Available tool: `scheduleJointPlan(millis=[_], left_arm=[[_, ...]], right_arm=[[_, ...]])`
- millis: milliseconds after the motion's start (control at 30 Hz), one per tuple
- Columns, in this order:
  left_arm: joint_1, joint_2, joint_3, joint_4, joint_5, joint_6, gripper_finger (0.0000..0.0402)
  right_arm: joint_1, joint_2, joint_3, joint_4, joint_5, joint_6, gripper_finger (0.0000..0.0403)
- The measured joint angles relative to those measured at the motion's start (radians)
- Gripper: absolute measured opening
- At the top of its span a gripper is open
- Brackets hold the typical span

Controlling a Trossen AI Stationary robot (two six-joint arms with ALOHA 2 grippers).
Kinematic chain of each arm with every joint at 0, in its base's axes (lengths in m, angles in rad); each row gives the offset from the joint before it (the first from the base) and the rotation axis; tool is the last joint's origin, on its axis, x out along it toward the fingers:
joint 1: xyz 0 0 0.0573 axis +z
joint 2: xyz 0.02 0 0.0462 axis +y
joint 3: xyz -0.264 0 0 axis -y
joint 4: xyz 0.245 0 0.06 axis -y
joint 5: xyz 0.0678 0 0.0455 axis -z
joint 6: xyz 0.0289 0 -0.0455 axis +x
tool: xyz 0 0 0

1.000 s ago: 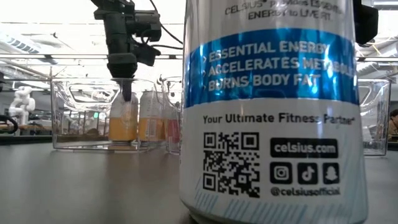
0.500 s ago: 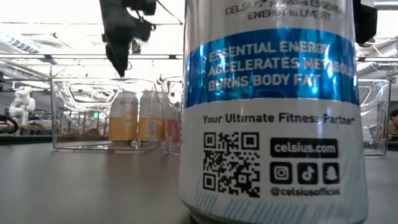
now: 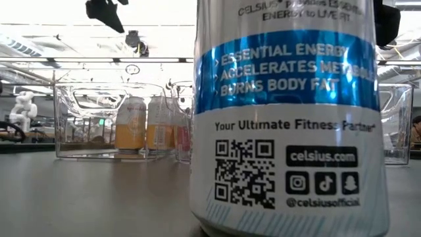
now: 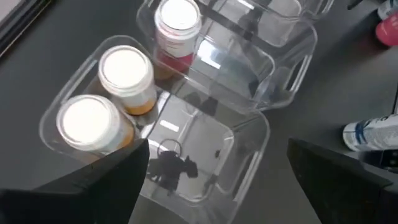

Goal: Sort soda cans
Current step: Put the left white-blue soda can into the middle right transparent bin

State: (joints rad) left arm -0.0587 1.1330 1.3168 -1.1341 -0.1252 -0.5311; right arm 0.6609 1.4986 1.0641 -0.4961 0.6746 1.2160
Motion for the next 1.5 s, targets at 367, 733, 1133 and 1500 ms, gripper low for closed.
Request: scheduleJointPlan(millis=[367,733,1133,1500], left_arm=[[-0.392,0.147,-0.002,0.006,-0.243,-0.415,0.0390],[-0.625,0.364,-0.002,0.082,-0.273,-0.765,0.0390],[-0.705,0.508,-0.002,0.128,-0.351,-0.615,0.0390],[-0.725,0.520,-0.002,0.222,-0.635,-0.094,0.0390]], right_arm=[[0.000,0.000,0.000,0.000,0.000,0.002,0.0398],[0.000,0.000,0.000,0.000,-0.054,-0.028,0.0398],[0.000,0.000,0.000,0.001,-0.053,-0.031,0.0398],[0.007,0.000,0.029,0.103,-0.103,-0.148,0.0398]])
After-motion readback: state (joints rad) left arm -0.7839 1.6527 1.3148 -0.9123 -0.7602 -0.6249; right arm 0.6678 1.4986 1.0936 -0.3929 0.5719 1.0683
